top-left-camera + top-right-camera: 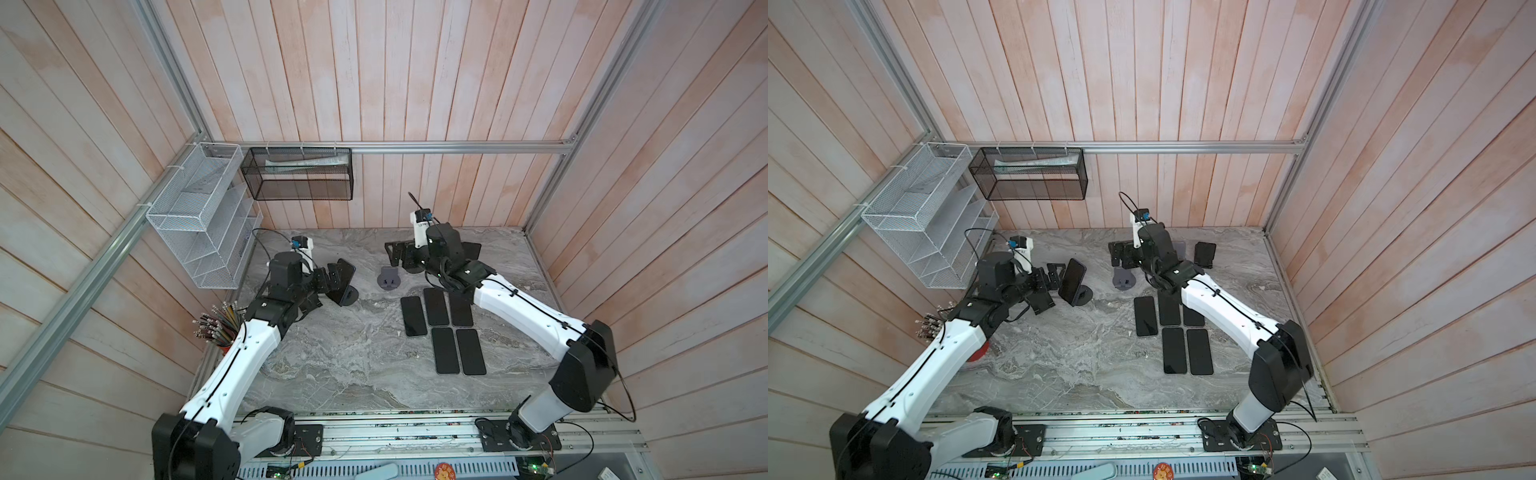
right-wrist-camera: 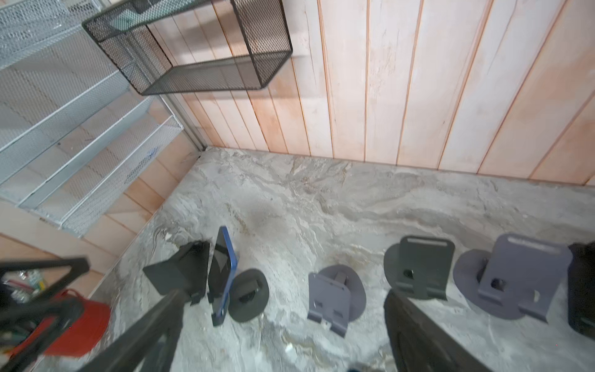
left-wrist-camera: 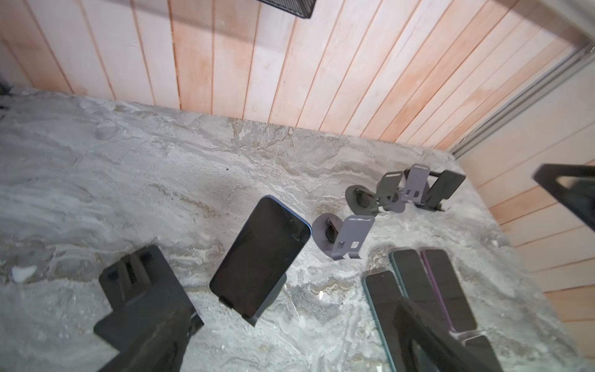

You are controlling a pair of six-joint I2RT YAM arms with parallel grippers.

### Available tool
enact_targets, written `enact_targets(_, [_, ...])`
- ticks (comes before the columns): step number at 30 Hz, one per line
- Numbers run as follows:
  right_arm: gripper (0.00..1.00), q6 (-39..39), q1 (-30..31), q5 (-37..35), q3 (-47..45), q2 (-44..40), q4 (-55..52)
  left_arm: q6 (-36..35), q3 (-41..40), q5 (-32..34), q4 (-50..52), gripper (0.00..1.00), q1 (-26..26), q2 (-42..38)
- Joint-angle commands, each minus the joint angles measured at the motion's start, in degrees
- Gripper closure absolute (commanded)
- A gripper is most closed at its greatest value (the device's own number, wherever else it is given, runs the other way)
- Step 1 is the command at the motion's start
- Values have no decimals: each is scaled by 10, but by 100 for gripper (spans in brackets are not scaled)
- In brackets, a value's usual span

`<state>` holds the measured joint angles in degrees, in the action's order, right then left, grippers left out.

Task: Remove the phone from the phone stand

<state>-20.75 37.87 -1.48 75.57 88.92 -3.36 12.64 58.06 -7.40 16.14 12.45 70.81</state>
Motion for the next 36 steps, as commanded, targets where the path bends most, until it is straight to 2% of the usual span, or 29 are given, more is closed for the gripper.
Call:
enact_targets(1, [2, -30, -38, 90, -93, -63, 64, -132, 41, -34, -5, 0, 1, 66])
enact_targets(6, [2, -23, -62, 115, -165, -121, 60, -231, 85, -103, -25, 0, -9, 135])
enact_targets(13, [2, -32, -83, 98, -224, -160, 74, -292, 111, -188, -9, 0, -26, 166])
enact_targets(25, [2, -39, -115, 109, -287, -206, 115, -313, 156, -175, 2, 0, -31, 267])
enact_targets(32, [2, -39, -132, 117, -303, -207, 123, -315, 154, -195, 3, 0, -31, 290])
enact_targets(36, [2, -41, -138, 122, -305, -201, 127, -310, 149, -179, -9, 0, -31, 300])
